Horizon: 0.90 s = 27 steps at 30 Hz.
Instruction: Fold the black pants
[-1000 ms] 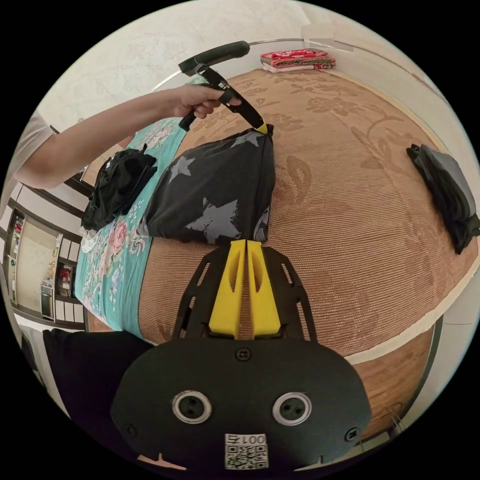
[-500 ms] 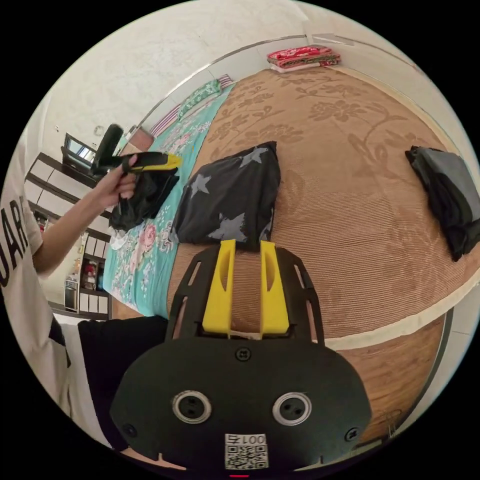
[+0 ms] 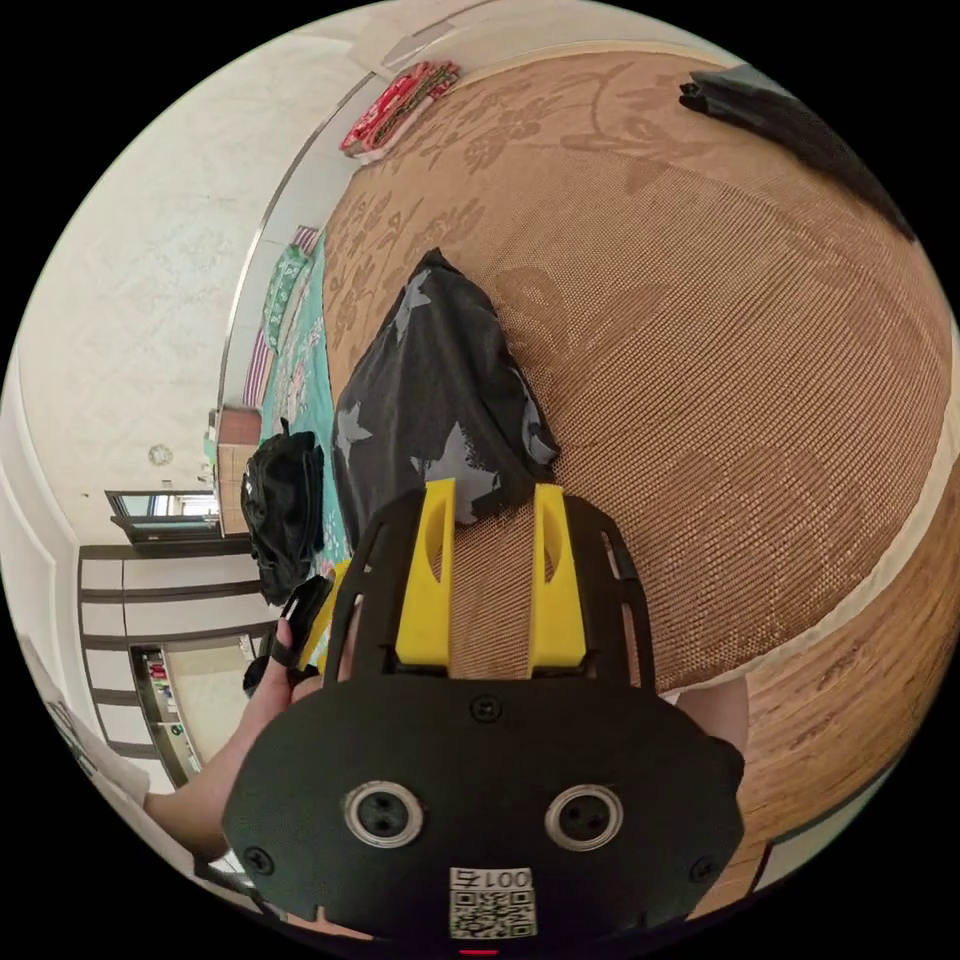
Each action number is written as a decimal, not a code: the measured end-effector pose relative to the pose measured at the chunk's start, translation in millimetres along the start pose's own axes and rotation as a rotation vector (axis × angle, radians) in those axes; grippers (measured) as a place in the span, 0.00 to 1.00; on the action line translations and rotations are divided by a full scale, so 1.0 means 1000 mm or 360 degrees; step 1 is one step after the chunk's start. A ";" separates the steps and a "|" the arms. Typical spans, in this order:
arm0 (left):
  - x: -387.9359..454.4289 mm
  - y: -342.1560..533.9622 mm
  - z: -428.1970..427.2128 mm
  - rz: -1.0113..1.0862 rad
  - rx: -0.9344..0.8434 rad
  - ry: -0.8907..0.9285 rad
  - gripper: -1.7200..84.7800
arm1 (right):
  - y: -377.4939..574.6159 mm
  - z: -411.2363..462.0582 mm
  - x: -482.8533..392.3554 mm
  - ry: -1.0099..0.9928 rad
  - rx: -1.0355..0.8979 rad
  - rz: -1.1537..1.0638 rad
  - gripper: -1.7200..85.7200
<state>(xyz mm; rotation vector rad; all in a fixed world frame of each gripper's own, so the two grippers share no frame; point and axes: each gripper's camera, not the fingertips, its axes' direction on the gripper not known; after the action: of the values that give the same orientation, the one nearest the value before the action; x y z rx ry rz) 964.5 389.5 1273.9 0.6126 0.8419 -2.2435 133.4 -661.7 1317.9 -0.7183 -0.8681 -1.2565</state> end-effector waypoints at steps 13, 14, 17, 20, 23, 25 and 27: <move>-0.045 -0.026 -0.009 0.0088 0.0217 0.0521 0.01 | -0.058 -0.107 0.066 -0.0844 0.0067 0.0084 0.04; -0.036 -0.025 -0.008 0.0166 0.0203 0.0570 0.00 | -0.066 -0.124 0.062 -0.0927 0.0084 0.0032 0.04; -0.001 -0.026 0.005 0.0398 0.0126 0.0669 0.00 | -0.093 -0.172 0.051 -0.1057 0.0197 -0.0083 0.04; 0.046 -0.027 0.040 0.0587 0.0017 0.0798 0.00 | -0.137 -0.223 0.042 -0.1183 0.0382 -0.0158 0.04; 0.100 -0.019 0.088 0.0769 -0.0081 0.0984 0.00 | -0.199 -0.286 0.030 -0.1220 0.0484 -0.0317 0.03; 0.133 -0.004 0.116 0.0896 -0.0092 0.1085 0.00 | -0.235 -0.331 0.021 -0.1213 0.0538 -0.0493 0.03; 0.159 0.018 0.143 0.1013 -0.0081 0.1130 0.00 | -0.275 -0.391 0.014 -0.1134 0.0565 -0.0703 0.03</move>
<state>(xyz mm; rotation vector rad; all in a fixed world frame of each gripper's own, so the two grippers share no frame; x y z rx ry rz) 843.0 213.2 1267.3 1.4618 0.8584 -1.4167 -74.5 -1050.6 1132.1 -0.7109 -1.8644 -1.1787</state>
